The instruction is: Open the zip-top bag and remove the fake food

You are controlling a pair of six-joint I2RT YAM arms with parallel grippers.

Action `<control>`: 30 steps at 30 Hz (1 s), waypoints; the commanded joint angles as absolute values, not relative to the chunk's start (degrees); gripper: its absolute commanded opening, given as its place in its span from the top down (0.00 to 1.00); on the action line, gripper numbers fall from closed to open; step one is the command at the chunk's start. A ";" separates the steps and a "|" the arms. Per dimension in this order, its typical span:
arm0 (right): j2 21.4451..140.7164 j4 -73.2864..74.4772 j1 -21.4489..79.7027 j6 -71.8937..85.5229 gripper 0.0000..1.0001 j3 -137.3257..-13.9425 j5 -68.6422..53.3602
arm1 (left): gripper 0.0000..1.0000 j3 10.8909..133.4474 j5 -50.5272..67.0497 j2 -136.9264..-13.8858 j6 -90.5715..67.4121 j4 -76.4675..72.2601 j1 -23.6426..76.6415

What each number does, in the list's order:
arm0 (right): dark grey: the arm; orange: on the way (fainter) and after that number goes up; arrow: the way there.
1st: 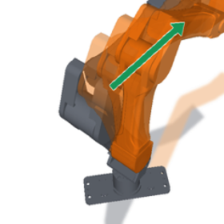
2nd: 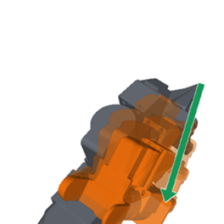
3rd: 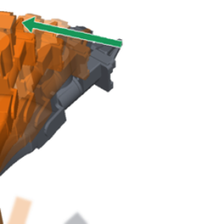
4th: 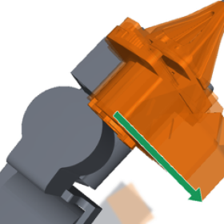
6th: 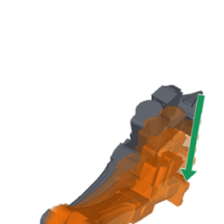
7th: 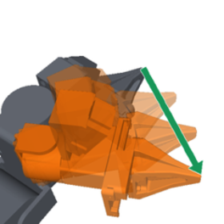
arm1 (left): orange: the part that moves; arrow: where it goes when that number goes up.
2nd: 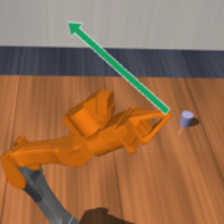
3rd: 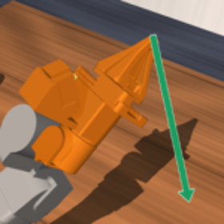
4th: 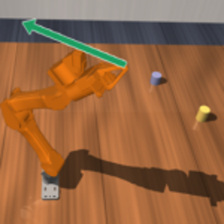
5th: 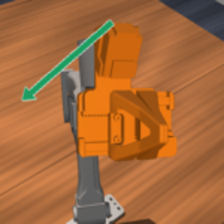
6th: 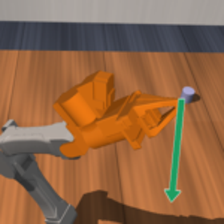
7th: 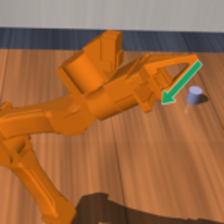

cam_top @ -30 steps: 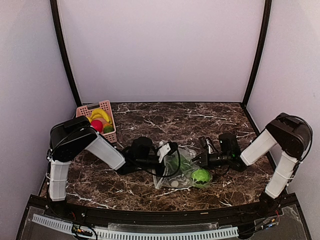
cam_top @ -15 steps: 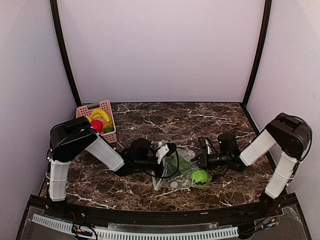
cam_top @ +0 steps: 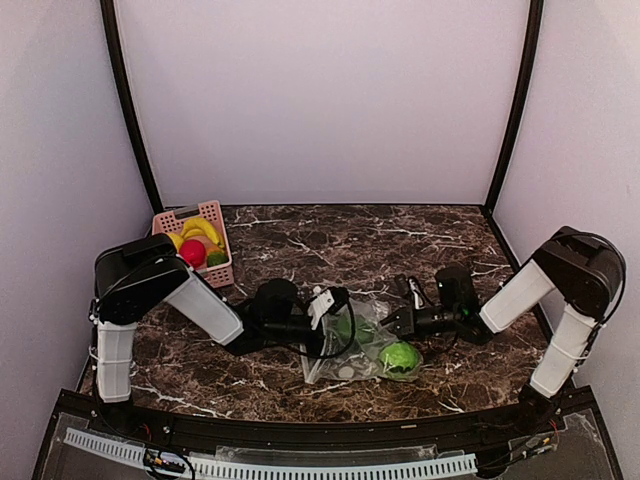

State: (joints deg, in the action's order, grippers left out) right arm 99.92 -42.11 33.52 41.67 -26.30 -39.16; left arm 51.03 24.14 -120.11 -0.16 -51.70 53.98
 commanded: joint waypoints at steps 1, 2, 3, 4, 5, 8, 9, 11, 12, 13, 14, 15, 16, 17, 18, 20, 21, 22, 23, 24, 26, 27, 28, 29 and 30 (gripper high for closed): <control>97.49 -43.83 31.16 41.33 1.00 -23.71 -40.14 | 0.17 47.59 22.51 -113.79 1.35 -52.78 54.32; 96.91 -43.79 30.57 41.27 1.00 -23.24 -40.16 | 0.17 46.86 22.19 -112.82 1.70 -52.54 54.27; 96.35 -43.66 30.01 41.19 1.00 -22.87 -40.17 | 0.18 46.41 22.04 -112.35 1.77 -52.18 54.20; 95.91 -43.26 29.51 41.06 1.00 -22.51 -40.17 | 0.18 45.44 21.42 -111.34 1.94 -52.18 54.21; 95.33 -42.94 29.06 40.87 1.00 -22.17 -40.05 | 0.18 44.96 20.78 -110.87 1.94 -52.28 54.18; 93.70 -41.67 27.75 40.20 1.00 -21.51 -39.74 | 0.18 42.48 19.93 -108.25 1.96 -52.28 54.16; 93.24 -41.32 27.32 40.02 1.00 -21.25 -39.68 | 0.19 41.49 19.48 -107.69 1.99 -52.24 54.15; 92.32 -40.58 26.64 39.68 1.00 -20.95 -39.51 | 0.19 40.02 18.79 -106.07 2.15 -51.84 54.17; 91.90 -40.20 26.23 39.39 1.00 -20.92 -39.39 | 0.20 39.57 18.54 -105.11 2.22 -51.43 54.17; 91.48 -39.90 25.84 39.21 1.00 -20.84 -39.31 | 0.21 38.59 18.15 -104.63 2.44 -51.21 54.20; 91.11 -39.49 25.50 39.01 1.00 -20.75 -39.29 | 0.22 38.10 17.95 -103.55 2.54 -50.68 54.18; 90.81 -39.20 25.14 38.84 1.00 -20.74 -39.21 | 0.22 37.15 17.47 -103.06 2.59 -50.48 54.20; 90.54 -38.86 24.81 38.75 1.00 -20.68 -39.09 | 0.22 36.59 17.22 -101.94 2.61 -50.37 54.22; 90.39 -38.71 24.50 38.62 1.00 -20.59 -39.03 | 0.23 35.54 16.76 -101.38 2.54 -50.45 54.23; 90.26 -38.56 24.26 38.51 1.00 -20.57 -38.91 | 0.23 35.04 16.56 -100.34 2.46 -50.60 54.23; 90.10 -38.23 23.92 38.23 1.00 -20.48 -38.64 | 0.24 33.88 16.10 -98.81 2.27 -50.59 54.22; 90.11 -38.12 23.77 38.17 1.00 -20.44 -38.55 | 0.25 33.21 15.80 -97.80 2.22 -50.52 54.18; 90.01 -38.00 23.61 38.10 1.00 -20.40 -38.50 | 0.25 32.91 15.55 -97.24 2.21 -50.36 54.22; 89.94 -37.93 23.43 38.06 1.00 -20.31 -38.50 | 0.25 32.18 14.90 -95.96 2.18 -50.07 54.18; 89.76 -37.78 23.28 37.94 1.00 -20.26 -38.50 | 0.25 31.78 13.72 -95.22 2.19 -49.87 54.17; 89.37 -37.48 22.80 37.74 1.00 -20.01 -38.57 | 0.25 30.24 11.68 -92.75 2.36 -48.46 53.99; 89.03 -37.19 22.57 37.59 1.00 -19.89 -38.58 | 0.25 29.84 11.07 -90.86 2.50 -46.83 53.85; 88.77 -36.87 22.25 37.33 1.00 -19.87 -38.65 | 0.25 29.08 9.82 -89.86 2.39 -45.74 53.14; 88.51 -36.49 22.01 37.08 1.00 -19.86 -38.67 | 0.25 28.56 9.17 -87.50 1.92 -43.80 51.91; 88.14 -36.21 21.79 36.82 1.00 -19.79 -38.67 | 0.25 27.33 8.38 -86.20 1.49 -43.13 51.18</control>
